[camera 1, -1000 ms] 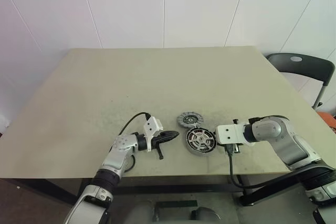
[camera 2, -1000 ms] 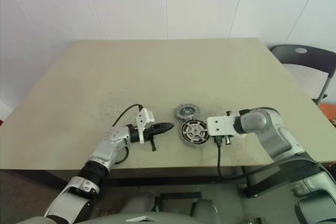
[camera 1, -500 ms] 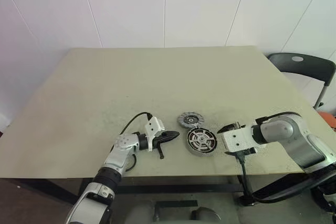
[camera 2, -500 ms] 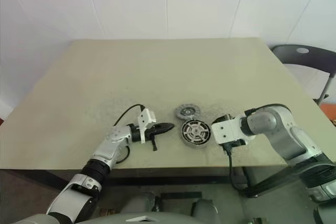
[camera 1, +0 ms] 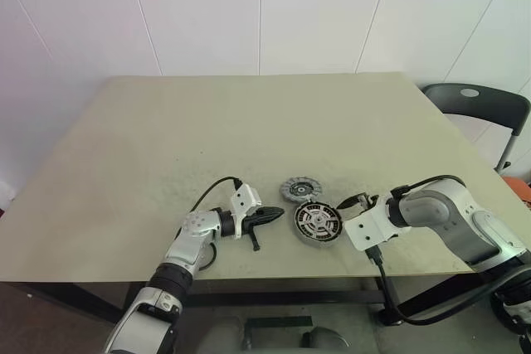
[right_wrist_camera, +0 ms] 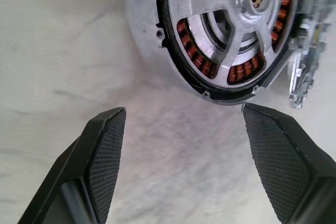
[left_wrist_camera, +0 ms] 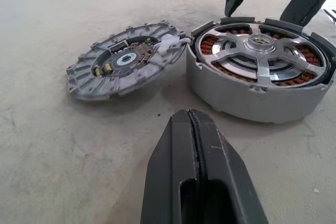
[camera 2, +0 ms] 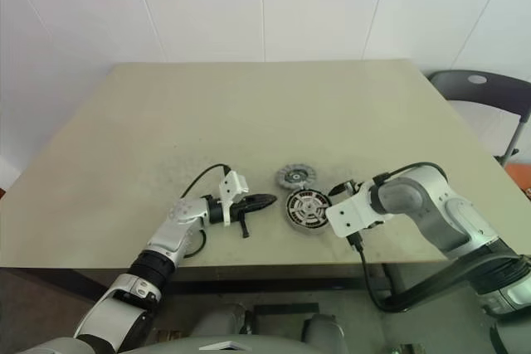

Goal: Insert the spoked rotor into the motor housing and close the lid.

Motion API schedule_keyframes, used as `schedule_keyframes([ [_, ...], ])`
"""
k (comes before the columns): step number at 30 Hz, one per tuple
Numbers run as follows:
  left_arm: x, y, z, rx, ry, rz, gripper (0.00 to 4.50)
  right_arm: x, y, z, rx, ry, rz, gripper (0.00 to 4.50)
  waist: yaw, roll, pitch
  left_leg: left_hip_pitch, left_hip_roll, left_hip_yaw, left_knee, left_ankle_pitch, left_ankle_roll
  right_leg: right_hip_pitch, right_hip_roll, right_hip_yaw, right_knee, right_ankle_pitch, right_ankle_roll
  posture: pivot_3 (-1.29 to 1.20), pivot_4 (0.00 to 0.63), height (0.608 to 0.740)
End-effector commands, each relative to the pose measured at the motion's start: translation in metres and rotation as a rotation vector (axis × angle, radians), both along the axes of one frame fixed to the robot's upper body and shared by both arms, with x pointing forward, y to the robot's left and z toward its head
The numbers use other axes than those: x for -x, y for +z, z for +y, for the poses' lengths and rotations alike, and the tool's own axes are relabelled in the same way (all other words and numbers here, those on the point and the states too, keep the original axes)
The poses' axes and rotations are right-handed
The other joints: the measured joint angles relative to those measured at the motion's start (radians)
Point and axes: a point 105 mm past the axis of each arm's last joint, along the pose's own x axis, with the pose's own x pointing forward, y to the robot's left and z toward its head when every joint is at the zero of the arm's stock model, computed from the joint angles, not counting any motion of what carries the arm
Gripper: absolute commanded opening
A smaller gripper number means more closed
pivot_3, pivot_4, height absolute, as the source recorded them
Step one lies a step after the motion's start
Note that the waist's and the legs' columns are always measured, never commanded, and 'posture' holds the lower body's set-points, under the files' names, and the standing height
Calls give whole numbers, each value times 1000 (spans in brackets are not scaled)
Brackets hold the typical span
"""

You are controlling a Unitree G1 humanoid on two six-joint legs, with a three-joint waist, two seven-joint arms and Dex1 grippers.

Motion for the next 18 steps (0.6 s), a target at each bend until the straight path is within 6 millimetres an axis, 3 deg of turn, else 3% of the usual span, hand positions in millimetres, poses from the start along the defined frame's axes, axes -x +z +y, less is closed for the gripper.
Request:
schedule_keyframes([
  [1,-3,13,-5,7,-12,-49,0,-1,10,15,-9,79,-45,3716,1,0,0,0,0,0,0,0,0,0,0,0,0,0,0,0,0,740],
  [5,-2,13,-6,7,-10,-48,0,1,5,17,-5,93,-33,3716,0,0,0,0,0,0,0,0,0,0,0,0,0,0,0,0,0,740],
  [8,-2,13,-6,5,-8,-47,0,-6,8,18,-20,74,-60,3716,-1,0,0,0,0,0,0,0,0,0,0,0,0,0,0,0,0,740],
  [12,-3,12,-5,1,-5,-44,0,-16,12,5,4,37,-91,3716,0,0,0,0,0,0,0,0,0,-1,0,0,1,0,0,0,0,740],
  [18,-4,12,-6,-4,-7,-46,0,-25,23,8,-6,31,-141,3716,1,0,0,0,0,1,0,0,0,-1,0,0,1,0,0,0,0,740],
])
